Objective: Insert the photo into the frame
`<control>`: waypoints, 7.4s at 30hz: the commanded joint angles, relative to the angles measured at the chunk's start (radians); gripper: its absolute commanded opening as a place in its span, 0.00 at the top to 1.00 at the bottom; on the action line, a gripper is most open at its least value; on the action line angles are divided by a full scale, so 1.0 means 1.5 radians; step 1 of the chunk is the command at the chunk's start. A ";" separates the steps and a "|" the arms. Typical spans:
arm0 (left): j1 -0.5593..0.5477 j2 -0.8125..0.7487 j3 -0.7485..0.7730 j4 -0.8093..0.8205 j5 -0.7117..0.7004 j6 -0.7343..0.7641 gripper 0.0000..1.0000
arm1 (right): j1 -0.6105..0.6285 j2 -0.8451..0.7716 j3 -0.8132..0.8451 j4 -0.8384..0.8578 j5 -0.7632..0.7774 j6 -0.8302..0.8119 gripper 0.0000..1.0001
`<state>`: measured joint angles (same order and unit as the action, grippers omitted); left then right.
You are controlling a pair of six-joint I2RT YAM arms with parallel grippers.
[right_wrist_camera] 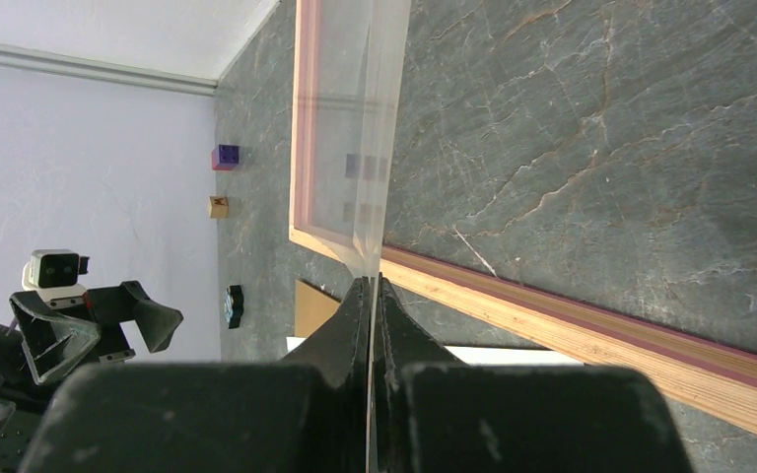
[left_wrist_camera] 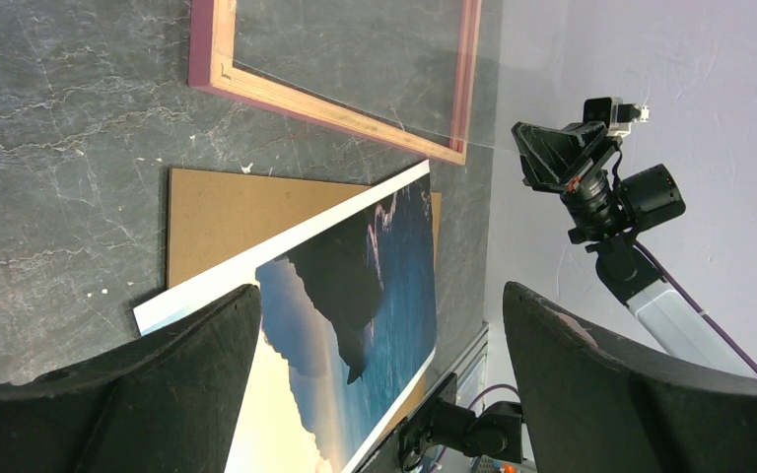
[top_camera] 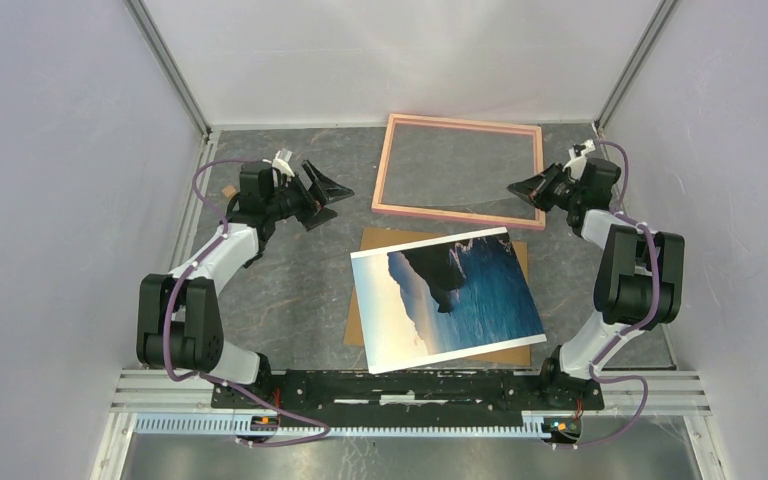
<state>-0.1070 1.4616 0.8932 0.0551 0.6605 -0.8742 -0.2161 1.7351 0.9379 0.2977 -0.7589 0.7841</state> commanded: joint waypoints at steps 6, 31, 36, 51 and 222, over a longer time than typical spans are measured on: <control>0.003 0.001 0.015 0.023 0.015 0.008 0.03 | -0.012 0.009 0.000 0.037 -0.009 -0.009 1.00; 0.003 0.002 0.015 0.023 0.015 0.007 0.03 | -0.017 0.059 0.074 -0.054 -0.019 -0.086 1.00; 0.003 0.004 0.015 0.023 0.016 0.007 0.03 | -0.024 0.063 0.082 -0.066 -0.019 -0.096 1.00; 0.002 0.007 0.013 0.024 0.015 0.007 0.03 | -0.029 0.083 0.107 -0.092 -0.022 -0.116 1.00; -0.197 0.430 0.324 0.137 -0.232 0.048 0.07 | -0.013 0.099 0.067 -0.076 0.267 -0.236 0.38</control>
<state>-0.3725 2.1178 1.3968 0.1490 0.2497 -0.7631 -0.2317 1.9106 1.0729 0.1097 -0.2691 0.3779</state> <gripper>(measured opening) 0.939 0.625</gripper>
